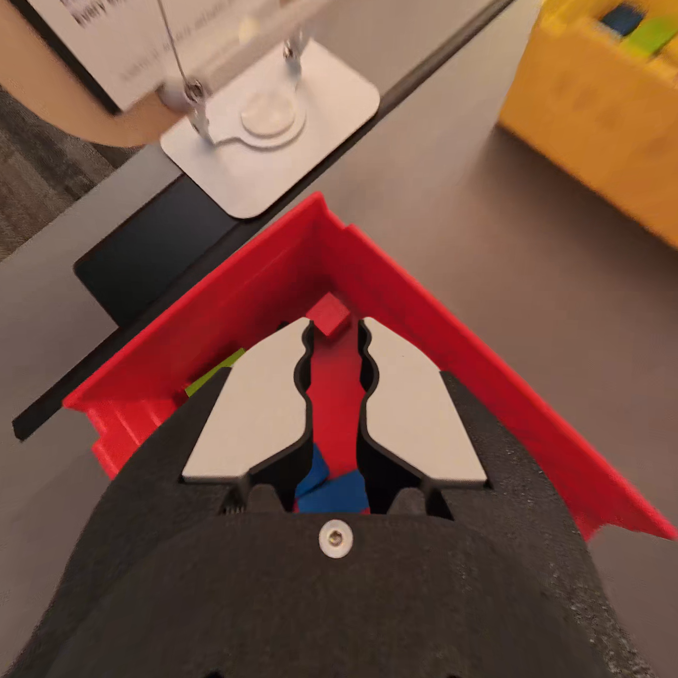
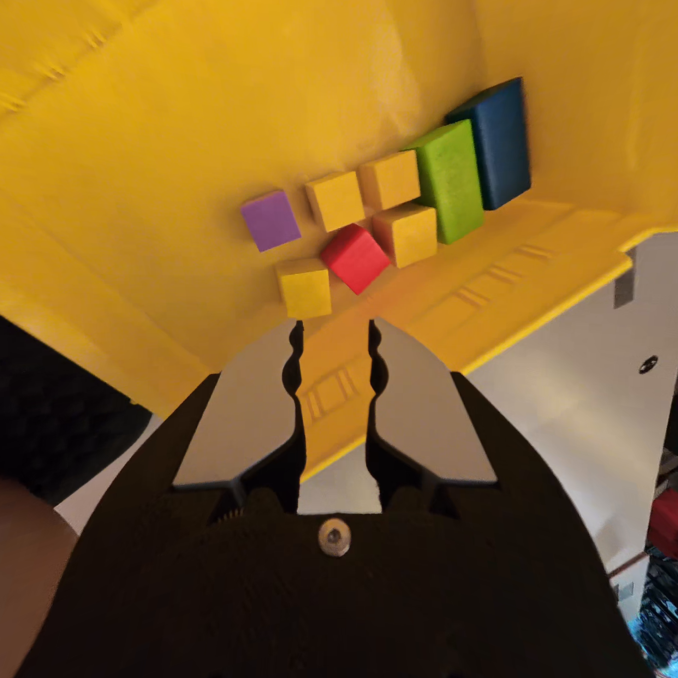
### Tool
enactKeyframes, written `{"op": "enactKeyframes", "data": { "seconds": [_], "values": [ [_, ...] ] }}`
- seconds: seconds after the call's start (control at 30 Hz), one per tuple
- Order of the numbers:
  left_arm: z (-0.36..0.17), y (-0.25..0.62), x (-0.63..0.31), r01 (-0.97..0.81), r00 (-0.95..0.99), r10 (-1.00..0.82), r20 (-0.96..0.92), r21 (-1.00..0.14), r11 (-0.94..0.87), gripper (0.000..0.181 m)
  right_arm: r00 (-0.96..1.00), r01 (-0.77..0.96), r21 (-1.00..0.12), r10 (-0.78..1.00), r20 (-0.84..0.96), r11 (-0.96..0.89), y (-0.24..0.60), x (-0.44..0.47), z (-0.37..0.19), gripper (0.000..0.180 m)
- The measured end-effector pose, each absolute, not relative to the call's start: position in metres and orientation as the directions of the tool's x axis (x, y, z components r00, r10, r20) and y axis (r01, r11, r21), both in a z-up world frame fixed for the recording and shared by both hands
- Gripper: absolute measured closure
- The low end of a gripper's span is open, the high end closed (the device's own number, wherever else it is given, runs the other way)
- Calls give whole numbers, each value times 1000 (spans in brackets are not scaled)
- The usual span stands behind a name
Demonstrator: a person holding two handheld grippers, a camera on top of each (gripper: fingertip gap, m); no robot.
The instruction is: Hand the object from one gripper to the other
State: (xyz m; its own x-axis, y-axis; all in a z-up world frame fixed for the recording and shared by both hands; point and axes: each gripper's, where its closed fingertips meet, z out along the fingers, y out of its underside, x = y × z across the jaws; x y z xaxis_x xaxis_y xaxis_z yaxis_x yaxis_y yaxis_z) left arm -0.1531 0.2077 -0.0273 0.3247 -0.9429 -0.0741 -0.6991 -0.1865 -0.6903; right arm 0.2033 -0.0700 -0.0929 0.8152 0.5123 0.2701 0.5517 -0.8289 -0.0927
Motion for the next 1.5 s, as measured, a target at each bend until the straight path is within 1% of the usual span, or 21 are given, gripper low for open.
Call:
{"op": "enactKeyframes", "data": {
  "seconds": [0.13,0.23,0.3,0.4,0.53,0.73,0.83,1.1,1.2,1.27,1.33,1.4,1.5],
  "values": [
    [-75,224,-158,-814,294,-940,-172,-562,-151,155,793,588,-174,521,314,-790,-70,196,-72,144],
    [-95,238,-167,-867,305,-918,-253,-472,-158,155,778,613,-220,531,336,-759,-68,189,-61,145],
    [-104,242,-166,-889,269,-917,-296,-442,-118,155,772,625,-246,538,338,-741,-67,184,-57,145],
    [-122,243,-166,-923,202,-922,-330,-378,-67,155,761,640,-256,552,341,-724,-66,180,-55,145],
    [-137,250,-168,-949,174,-906,-386,-312,-50,155,757,646,-254,559,337,-720,-64,178,-56,145],
    [-142,255,-166,-943,184,-908,-377,-328,-56,156,745,660,-237,579,331,-713,-62,176,-59,145],
    [-141,258,-166,-943,182,-896,-405,-329,-43,163,744,660,-226,582,327,-716,-61,176,-61,145],
    [-140,264,-170,-949,206,-873,-443,-308,-68,163,733,670,-188,601,318,-718,-60,174,-68,148],
    [-125,262,-174,-928,256,-876,-410,-357,-104,163,726,677,-175,608,323,-715,-58,172,-68,148],
    [-105,257,-174,-895,292,-883,-368,-430,-117,164,717,688,-189,616,327,-701,-55,166,-65,148],
    [-77,249,-171,-837,331,-892,-308,-531,-128,164,698,710,-233,620,357,-665,-47,154,-54,148],
    [-41,237,-164,-736,360,-910,-207,-662,-140,164,660,749,-297,623,420,-593,-32,137,-36,148],
    [17,200,-147,-525,301,-954,2,-834,-167,164,564,825,-388,557,609,-410,5,104,5,144]
  ]
}}
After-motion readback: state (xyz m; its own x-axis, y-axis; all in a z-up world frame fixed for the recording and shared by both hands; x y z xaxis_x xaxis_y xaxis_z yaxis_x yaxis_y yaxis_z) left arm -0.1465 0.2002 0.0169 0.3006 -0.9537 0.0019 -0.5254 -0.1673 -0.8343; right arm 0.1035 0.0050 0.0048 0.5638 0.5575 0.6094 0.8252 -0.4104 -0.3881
